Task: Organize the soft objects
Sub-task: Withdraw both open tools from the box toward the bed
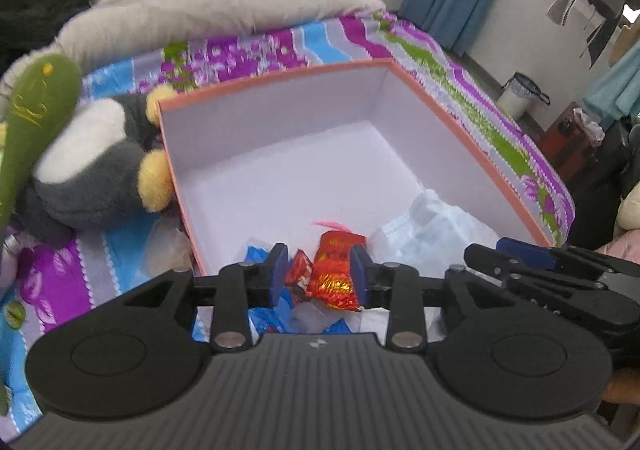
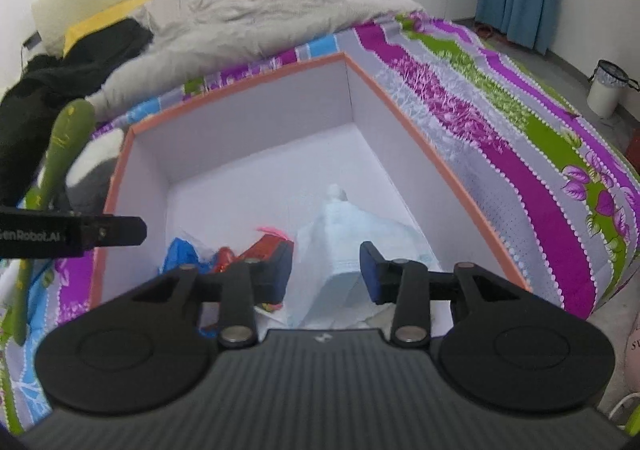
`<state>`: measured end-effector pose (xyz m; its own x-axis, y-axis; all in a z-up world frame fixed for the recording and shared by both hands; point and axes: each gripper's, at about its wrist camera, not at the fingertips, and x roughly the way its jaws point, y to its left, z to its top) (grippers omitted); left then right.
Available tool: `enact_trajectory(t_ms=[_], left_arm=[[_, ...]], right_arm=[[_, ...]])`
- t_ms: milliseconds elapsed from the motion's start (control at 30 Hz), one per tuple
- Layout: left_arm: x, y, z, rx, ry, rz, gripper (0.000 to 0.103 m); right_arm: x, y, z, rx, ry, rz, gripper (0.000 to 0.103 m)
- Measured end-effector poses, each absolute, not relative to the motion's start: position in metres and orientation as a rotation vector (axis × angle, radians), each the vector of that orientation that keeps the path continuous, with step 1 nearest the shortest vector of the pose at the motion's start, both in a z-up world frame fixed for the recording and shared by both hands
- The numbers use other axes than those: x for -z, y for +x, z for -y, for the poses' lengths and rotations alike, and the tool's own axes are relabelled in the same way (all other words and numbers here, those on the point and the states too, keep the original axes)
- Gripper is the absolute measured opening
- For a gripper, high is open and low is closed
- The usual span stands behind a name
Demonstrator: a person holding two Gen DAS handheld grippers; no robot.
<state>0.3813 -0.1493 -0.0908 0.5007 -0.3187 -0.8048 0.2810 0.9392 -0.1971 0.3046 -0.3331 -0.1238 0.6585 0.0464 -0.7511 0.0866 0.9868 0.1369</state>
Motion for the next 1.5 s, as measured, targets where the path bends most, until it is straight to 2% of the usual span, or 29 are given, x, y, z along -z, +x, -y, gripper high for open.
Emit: enact_trajectory(t_ms=[500, 833, 1433, 1500], left_arm=[[0.023, 0.288, 0.122, 0.395, -0.004, -0.694, 0.039], [0.003, 0.222, 0.083, 0.374, -0.023, -0.591, 0.039], [0.051, 0.157, 0.011, 0.280, -0.086, -0.647, 0.040], [0.060, 0.153, 0.005, 0.276, -0.096, -0.664, 0.043]], right_arm=[[0.064, 0.235, 0.315, -0.050, 0.195, -0.577, 0.041], [0.039, 0.187, 0.293, -0.109, 0.200, -0.456, 0.041], [0.075, 0.135, 0.232, -0.172, 0.182, -0.512, 0.041], [0.079, 0.131, 0.225, -0.182, 0.169, -0.521, 0.041]])
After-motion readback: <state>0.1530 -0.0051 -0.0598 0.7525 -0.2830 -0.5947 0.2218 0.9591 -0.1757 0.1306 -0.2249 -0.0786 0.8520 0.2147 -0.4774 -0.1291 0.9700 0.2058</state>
